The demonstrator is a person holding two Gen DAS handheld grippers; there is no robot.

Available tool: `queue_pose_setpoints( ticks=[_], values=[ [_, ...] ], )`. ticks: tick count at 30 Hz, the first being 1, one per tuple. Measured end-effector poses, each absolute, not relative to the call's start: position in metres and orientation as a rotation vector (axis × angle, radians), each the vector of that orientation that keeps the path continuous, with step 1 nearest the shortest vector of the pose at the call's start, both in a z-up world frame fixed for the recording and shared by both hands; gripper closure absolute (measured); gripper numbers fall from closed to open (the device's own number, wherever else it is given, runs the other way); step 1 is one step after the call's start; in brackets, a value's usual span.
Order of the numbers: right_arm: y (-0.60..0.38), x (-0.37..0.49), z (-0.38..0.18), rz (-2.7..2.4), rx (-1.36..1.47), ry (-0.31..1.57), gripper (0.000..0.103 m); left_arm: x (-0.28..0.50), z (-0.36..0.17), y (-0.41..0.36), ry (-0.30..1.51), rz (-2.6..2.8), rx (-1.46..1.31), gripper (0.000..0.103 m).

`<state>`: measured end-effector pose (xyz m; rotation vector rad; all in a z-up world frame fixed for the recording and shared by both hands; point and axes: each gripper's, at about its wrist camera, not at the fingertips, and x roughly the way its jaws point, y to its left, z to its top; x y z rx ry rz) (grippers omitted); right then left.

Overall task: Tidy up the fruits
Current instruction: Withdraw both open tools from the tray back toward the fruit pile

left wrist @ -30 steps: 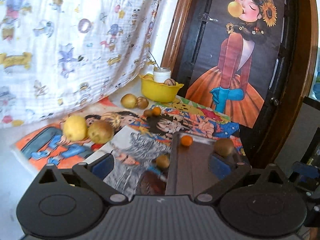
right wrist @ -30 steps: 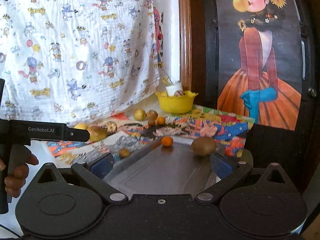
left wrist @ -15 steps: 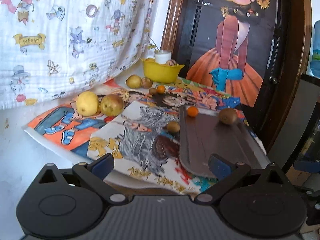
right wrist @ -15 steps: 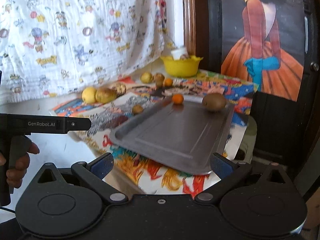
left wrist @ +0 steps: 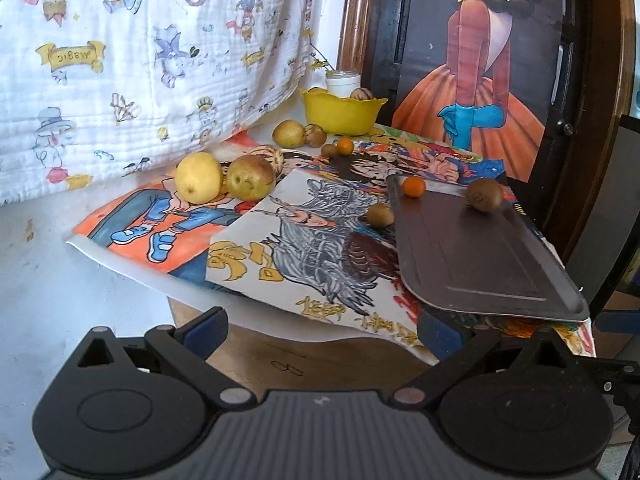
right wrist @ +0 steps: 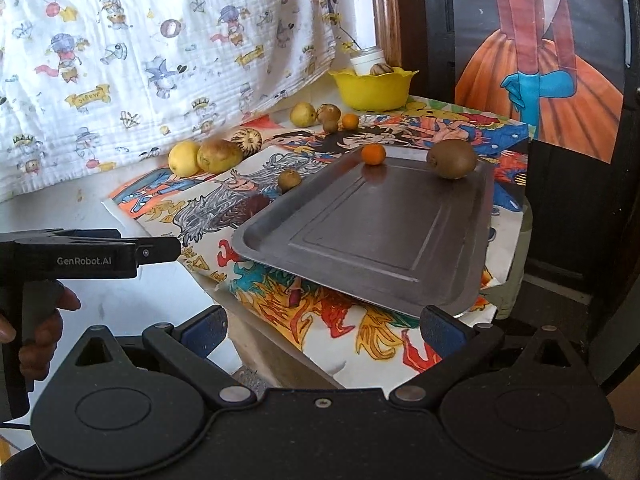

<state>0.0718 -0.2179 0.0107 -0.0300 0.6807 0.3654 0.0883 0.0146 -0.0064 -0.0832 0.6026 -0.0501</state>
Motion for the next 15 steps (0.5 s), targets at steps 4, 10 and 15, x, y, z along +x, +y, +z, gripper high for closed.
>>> queue_pose_setpoints(
  ticks=[4, 10, 15],
  values=[
    [-0.214, 0.078, 0.013, 0.385, -0.032, 0.681, 0.001, 0.090, -0.006, 0.019, 0.604, -0.039, -0.077, 0.000],
    [-0.207, 0.088, 0.020, 0.419, -0.042, 0.664, 0.001, 0.094, -0.003, 0.027, 0.610, -0.021, -0.060, 0.000],
    [-0.199, 0.102, 0.025, 0.442, -0.060, 0.646, 0.001, 0.101, 0.002, 0.037, 0.609, -0.006, -0.054, 0.000]
  ],
)
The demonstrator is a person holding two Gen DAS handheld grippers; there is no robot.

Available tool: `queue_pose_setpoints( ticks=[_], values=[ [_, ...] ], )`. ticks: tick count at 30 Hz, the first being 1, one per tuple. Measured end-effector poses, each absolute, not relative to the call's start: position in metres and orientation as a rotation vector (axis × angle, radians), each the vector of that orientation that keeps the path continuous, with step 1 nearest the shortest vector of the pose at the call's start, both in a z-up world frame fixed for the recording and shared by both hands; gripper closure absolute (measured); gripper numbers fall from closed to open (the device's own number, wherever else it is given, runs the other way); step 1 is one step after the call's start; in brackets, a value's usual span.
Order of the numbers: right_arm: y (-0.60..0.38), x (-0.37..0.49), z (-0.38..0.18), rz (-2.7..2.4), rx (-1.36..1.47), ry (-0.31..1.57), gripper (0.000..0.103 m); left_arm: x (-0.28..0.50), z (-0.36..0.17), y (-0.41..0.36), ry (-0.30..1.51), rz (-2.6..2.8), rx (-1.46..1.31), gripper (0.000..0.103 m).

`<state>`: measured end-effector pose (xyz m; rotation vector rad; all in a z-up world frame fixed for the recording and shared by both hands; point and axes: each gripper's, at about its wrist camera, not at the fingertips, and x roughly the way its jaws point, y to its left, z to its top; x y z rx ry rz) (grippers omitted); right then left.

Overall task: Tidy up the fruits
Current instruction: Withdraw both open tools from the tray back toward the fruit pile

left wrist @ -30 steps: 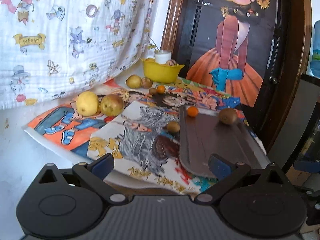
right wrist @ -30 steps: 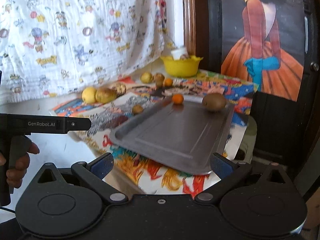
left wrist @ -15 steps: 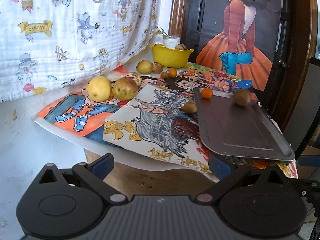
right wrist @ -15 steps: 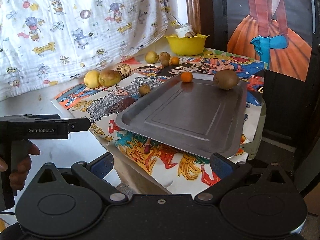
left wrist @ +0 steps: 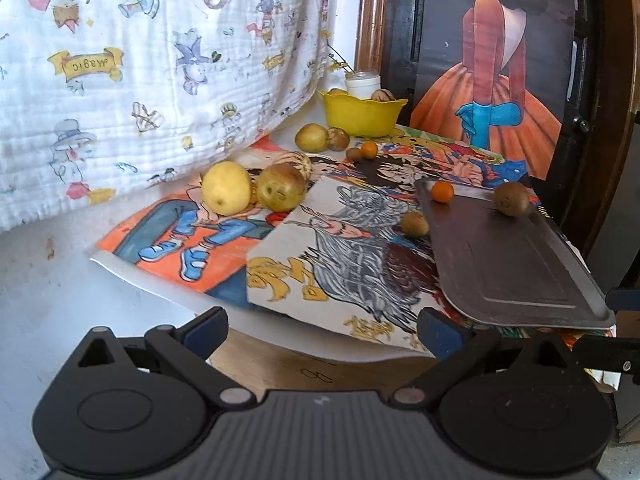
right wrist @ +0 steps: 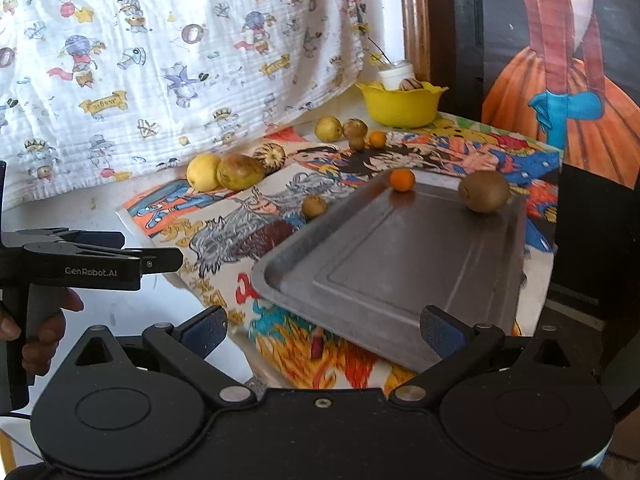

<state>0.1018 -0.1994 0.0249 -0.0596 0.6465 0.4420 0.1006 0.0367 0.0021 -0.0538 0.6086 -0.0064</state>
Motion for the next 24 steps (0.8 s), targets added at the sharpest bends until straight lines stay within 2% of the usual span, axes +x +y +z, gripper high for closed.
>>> queue_pose_setpoints(
  ticks=[24],
  values=[
    [-0.170, 0.191, 0.030, 0.555, -0.179, 0.606, 0.001, 0.172, 0.010, 0.059, 0.585, 0.012, -0.024, 0.000]
  ],
)
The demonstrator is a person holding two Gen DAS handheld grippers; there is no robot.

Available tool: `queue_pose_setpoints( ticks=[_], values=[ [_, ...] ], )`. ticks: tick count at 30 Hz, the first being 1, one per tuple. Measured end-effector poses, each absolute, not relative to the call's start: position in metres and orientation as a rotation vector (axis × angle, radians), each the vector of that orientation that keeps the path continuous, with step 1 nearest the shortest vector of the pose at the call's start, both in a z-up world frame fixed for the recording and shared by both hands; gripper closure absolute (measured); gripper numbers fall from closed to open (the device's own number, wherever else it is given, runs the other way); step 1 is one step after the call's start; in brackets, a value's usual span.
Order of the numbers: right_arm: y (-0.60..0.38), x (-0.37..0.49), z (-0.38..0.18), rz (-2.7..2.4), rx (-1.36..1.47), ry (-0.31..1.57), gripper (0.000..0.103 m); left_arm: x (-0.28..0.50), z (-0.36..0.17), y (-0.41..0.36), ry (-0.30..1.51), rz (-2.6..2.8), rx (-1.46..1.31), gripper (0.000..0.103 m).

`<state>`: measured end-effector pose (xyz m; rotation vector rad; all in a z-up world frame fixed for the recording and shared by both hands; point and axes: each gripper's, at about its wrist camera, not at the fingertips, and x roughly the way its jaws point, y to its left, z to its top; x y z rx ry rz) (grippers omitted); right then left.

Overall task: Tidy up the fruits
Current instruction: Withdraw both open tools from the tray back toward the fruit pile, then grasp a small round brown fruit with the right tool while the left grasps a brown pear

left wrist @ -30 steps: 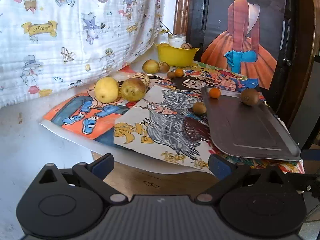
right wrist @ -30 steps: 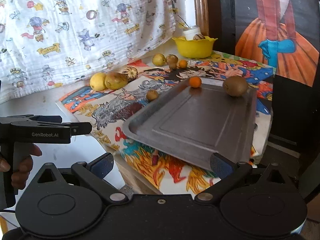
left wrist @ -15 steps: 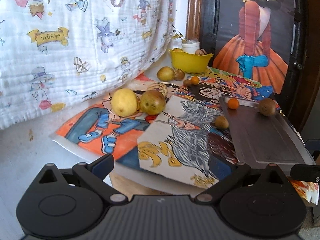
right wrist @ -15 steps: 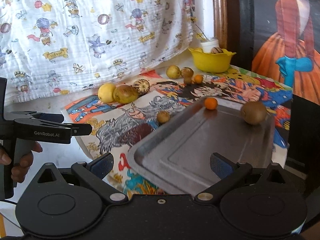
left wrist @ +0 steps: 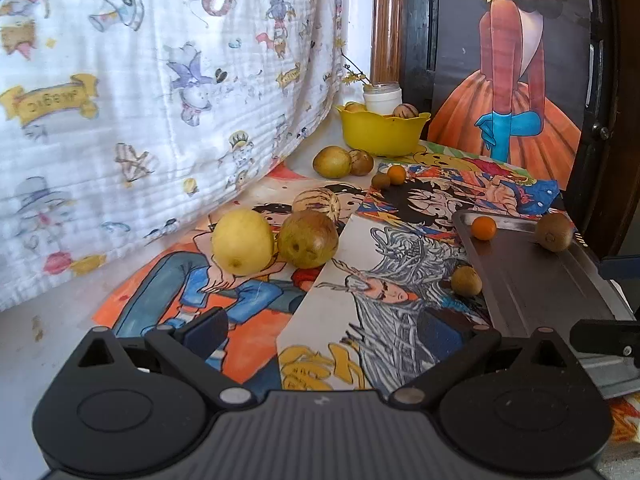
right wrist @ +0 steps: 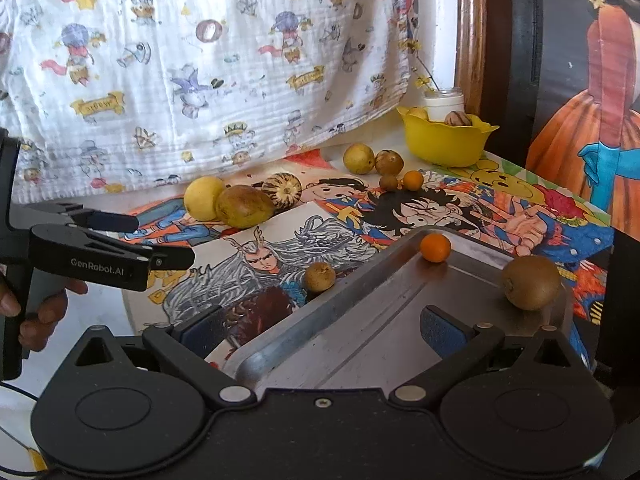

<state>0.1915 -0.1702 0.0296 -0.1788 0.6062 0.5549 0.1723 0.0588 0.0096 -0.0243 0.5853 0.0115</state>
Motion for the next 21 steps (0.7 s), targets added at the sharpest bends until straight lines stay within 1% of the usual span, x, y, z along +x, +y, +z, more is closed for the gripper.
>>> queue_pose_setpoints(
  ticks=[10, 21],
  values=[
    [-0.159, 0.219, 0.020, 0.595, -0.223, 0.652, 0.001, 0.194, 0.008, 0.060, 0.597, 0.021, -0.006, 0.000],
    [-0.144, 0.235, 0.013, 0.634, -0.285, 0.649, 0.001, 0.209, 0.013, 0.058, 0.564, -0.013, 0.113, 0.000]
  ],
)
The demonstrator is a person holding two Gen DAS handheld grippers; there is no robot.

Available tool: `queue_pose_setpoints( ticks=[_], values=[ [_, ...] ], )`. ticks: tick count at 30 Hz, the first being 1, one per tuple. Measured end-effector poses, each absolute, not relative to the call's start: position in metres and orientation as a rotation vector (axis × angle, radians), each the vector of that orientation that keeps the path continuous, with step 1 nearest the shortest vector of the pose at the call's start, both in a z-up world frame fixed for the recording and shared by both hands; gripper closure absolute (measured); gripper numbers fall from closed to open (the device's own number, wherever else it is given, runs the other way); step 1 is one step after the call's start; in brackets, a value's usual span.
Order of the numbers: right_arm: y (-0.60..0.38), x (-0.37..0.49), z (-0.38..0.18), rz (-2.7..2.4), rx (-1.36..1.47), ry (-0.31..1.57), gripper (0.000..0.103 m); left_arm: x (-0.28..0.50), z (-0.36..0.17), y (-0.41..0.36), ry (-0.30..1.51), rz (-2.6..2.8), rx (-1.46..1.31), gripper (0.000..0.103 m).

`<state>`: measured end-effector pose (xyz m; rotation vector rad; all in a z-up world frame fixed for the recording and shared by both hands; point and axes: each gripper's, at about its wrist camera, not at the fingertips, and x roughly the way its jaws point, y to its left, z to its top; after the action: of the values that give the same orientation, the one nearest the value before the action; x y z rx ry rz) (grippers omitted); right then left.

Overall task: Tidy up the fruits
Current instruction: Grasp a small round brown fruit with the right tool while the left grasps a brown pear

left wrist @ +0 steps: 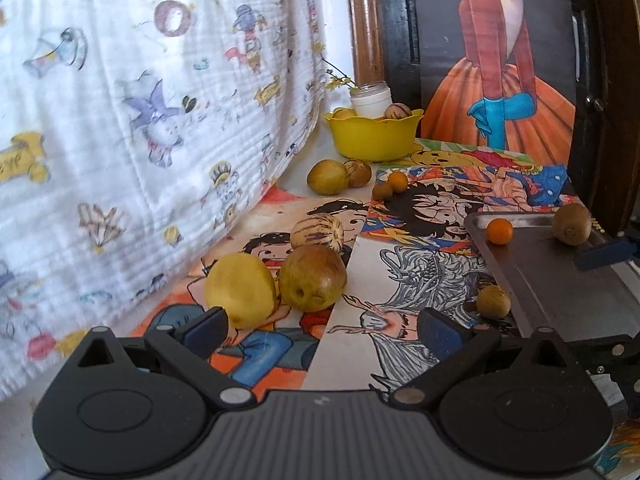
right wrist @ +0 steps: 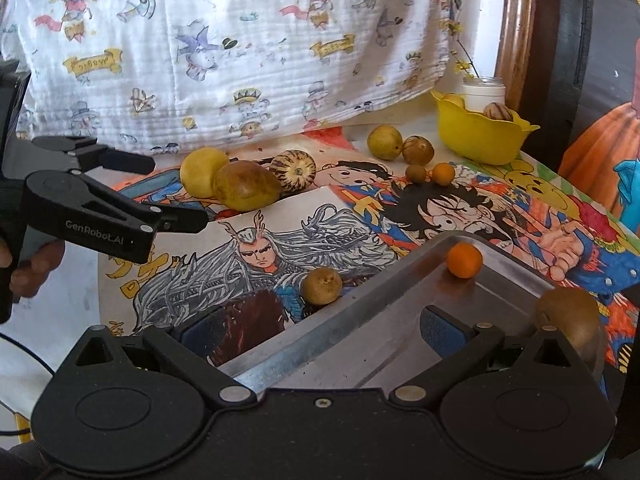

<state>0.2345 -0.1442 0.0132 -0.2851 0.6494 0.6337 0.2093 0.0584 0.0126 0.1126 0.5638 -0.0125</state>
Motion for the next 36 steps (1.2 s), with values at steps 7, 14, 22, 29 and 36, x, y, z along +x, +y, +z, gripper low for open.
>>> queue_pose_setpoints(
  ticks=[7, 14, 22, 29, 36],
  values=[
    [-0.142, 0.241, 0.007, 0.645, -0.335, 0.629, 0.002, 0.221, 0.013, 0.060, 0.541, -0.063, 0.217, 0.000],
    [-0.132, 0.248, 0.003, 0.687, -0.378, 0.596, 0.013, 0.240, 0.010, 0.053, 0.536, -0.146, 0.336, 0.000],
    [-0.123, 0.262, -0.005, 0.699, -0.426, 0.594, 0.028, 0.265, 0.007, 0.052, 0.556, -0.195, 0.393, 0.004],
    [-0.119, 0.268, -0.009, 0.718, -0.422, 0.604, 0.045, 0.283, 0.004, 0.051, 0.603, -0.223, 0.411, 0.011],
    [-0.117, 0.269, -0.010, 0.731, -0.419, 0.596, 0.052, 0.293, -0.003, 0.045, 0.647, -0.214, 0.432, 0.019]
  ],
)
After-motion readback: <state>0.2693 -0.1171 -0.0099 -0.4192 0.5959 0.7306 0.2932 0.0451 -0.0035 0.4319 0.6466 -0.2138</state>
